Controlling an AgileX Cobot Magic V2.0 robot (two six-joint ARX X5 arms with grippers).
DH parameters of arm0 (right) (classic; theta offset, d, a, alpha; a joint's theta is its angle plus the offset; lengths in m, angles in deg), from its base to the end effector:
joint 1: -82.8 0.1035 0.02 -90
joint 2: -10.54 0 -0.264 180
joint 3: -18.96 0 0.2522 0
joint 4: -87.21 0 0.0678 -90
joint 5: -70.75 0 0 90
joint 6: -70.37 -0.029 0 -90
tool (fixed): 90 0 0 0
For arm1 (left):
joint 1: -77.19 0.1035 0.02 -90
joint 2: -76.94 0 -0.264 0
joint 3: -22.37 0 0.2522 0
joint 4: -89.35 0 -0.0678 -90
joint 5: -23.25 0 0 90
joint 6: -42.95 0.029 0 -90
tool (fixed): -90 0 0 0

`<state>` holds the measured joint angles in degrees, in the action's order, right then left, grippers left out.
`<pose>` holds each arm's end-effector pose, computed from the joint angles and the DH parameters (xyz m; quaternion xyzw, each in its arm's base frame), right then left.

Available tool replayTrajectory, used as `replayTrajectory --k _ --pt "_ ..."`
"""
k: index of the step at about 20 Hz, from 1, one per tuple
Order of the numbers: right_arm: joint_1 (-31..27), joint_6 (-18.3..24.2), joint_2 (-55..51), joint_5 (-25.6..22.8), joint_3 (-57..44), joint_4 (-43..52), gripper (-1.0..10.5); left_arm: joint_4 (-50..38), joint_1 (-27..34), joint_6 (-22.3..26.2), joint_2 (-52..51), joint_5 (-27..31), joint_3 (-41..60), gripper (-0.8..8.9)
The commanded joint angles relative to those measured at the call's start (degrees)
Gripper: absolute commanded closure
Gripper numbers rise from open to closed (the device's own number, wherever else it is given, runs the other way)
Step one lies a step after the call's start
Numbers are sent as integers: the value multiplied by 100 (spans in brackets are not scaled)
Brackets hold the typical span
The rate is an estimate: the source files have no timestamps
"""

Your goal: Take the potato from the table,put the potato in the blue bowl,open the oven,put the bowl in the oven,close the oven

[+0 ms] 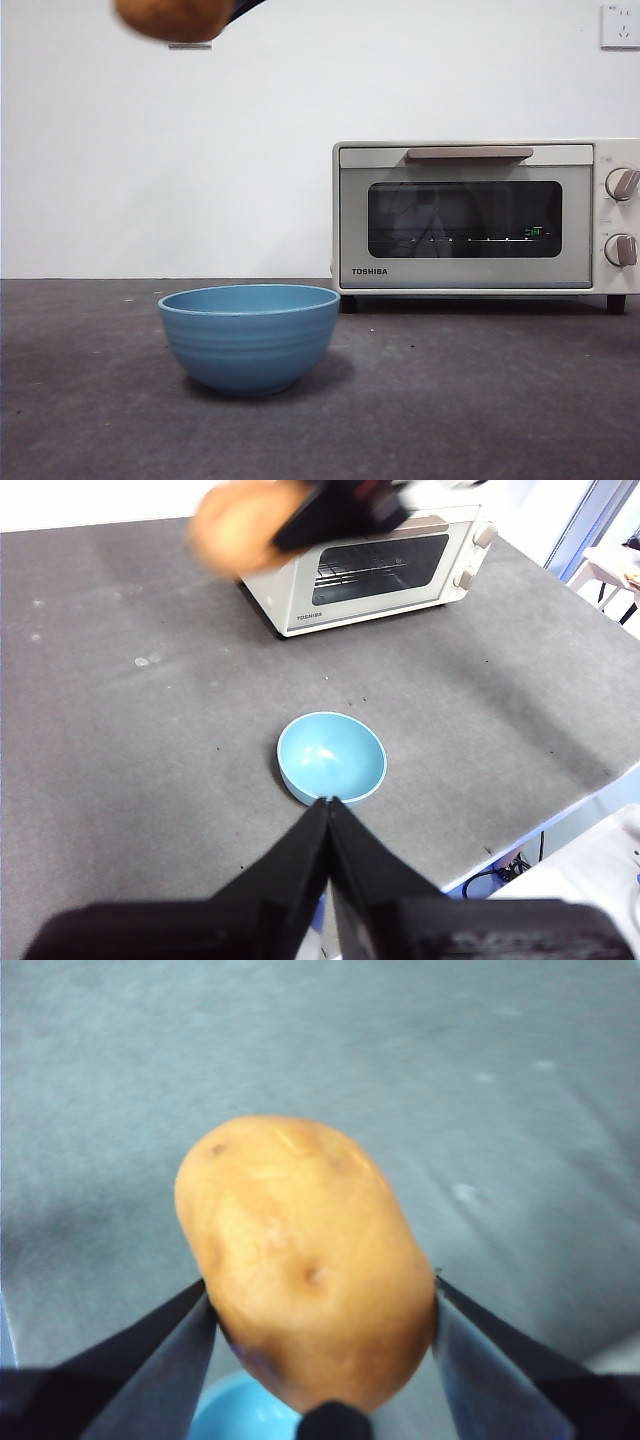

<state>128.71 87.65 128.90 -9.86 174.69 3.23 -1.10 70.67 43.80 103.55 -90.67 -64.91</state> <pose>0.2833 0.2993 0.4188 -0.2448 0.3074 0.4778 0.7857 -0.0112 -0.0106 0.3961 -0.0308 0.2446 -0.2561 0.9347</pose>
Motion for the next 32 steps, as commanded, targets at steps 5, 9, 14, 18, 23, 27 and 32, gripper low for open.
replayTrajectory --k 5,9,14,18,23,27,32 --pt "-356 -133 -1779 483 -2503 234 919 -39 -15 -42 -22 -2 -9 819" --pt "-409 -212 -2621 1158 -4146 520 919 -39 -15 -48 -20 -4 -9 819" --pt "-400 -726 -3307 1121 -6474 2166 920 -42 -15 -46 -15 2 -9 819" --pt "-387 -1427 -3220 706 -7685 3941 919 -44 -15 -44 122 2 -9 819" --pt "-387 -1781 -3097 192 -8118 4824 918 -50 -15 -15 391 11 -9 819" --pt "-356 -1902 -2927 210 -8118 4994 916 -286 -15 52 684 17 -9 819" --pt "-90 -2076 -2441 214 -8118 5069 913 -339 -15 70 1082 15 -9 819"
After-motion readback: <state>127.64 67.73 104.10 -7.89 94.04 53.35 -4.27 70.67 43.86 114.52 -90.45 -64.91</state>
